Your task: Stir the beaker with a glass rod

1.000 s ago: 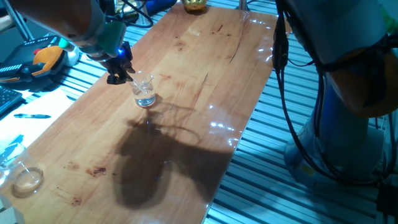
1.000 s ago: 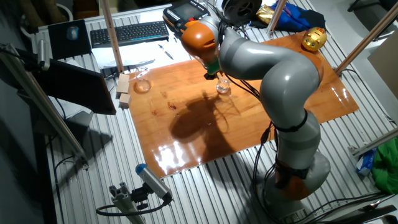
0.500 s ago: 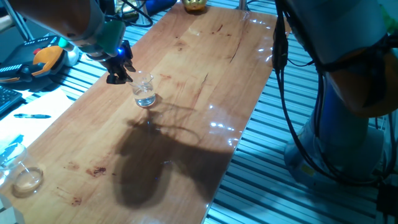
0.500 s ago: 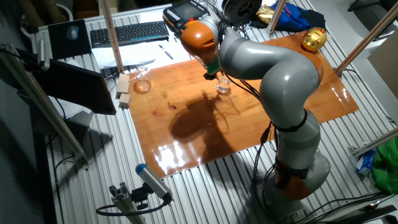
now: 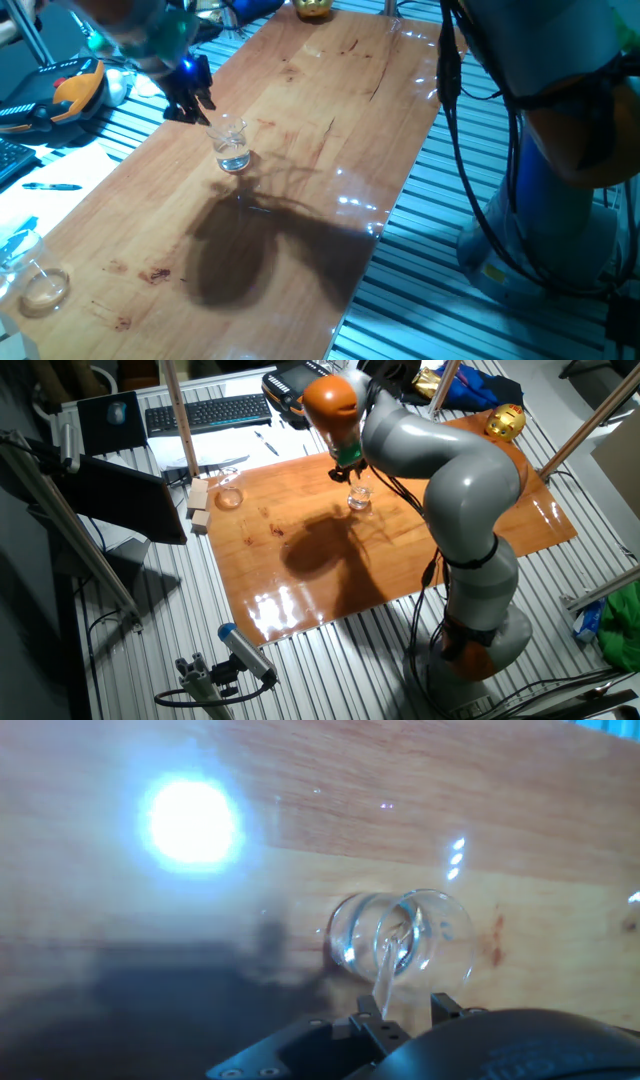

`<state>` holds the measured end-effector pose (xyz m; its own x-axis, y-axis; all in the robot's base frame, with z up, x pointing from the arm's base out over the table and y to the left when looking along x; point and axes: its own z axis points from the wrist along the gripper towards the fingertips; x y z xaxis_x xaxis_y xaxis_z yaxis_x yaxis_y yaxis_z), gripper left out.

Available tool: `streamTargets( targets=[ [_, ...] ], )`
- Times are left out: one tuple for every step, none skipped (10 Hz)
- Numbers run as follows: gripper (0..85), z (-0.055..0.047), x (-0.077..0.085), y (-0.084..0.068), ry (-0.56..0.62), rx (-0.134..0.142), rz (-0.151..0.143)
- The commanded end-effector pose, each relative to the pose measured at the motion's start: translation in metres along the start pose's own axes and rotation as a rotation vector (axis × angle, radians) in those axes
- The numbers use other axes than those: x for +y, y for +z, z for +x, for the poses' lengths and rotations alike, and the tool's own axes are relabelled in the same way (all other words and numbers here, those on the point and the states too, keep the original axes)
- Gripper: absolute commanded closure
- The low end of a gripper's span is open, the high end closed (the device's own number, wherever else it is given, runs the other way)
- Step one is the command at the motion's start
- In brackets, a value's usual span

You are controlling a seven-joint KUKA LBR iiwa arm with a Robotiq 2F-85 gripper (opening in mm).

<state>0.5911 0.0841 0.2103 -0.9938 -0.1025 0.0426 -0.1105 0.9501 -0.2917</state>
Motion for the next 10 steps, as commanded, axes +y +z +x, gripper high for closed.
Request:
streamTargets(
  targets=[
    [68.0,0.0,0.001,-0.003,0.012,0.005,-0.016],
    [68.0,0.0,-0.001,-0.007,0.031,0.009,-0.064],
    [68.0,0.0,-0.005,-0.016,0.054,0.019,-0.117],
    [85.0,0.001,-0.009,-0.025,0.062,0.028,-0.164],
    [85.0,0.004,-0.014,-0.032,0.075,0.026,-0.197],
    [85.0,0.009,-0.02,-0.036,0.1,0.014,-0.234],
    [85.0,0.012,-0.024,-0.039,0.103,0.0,-0.257],
    [85.0,0.015,-0.026,-0.042,0.12,-0.007,-0.299],
    [85.0,0.021,-0.03,-0.044,0.123,-0.015,-0.307],
    [85.0,0.026,-0.033,-0.046,0.115,-0.034,-0.298]
  ],
)
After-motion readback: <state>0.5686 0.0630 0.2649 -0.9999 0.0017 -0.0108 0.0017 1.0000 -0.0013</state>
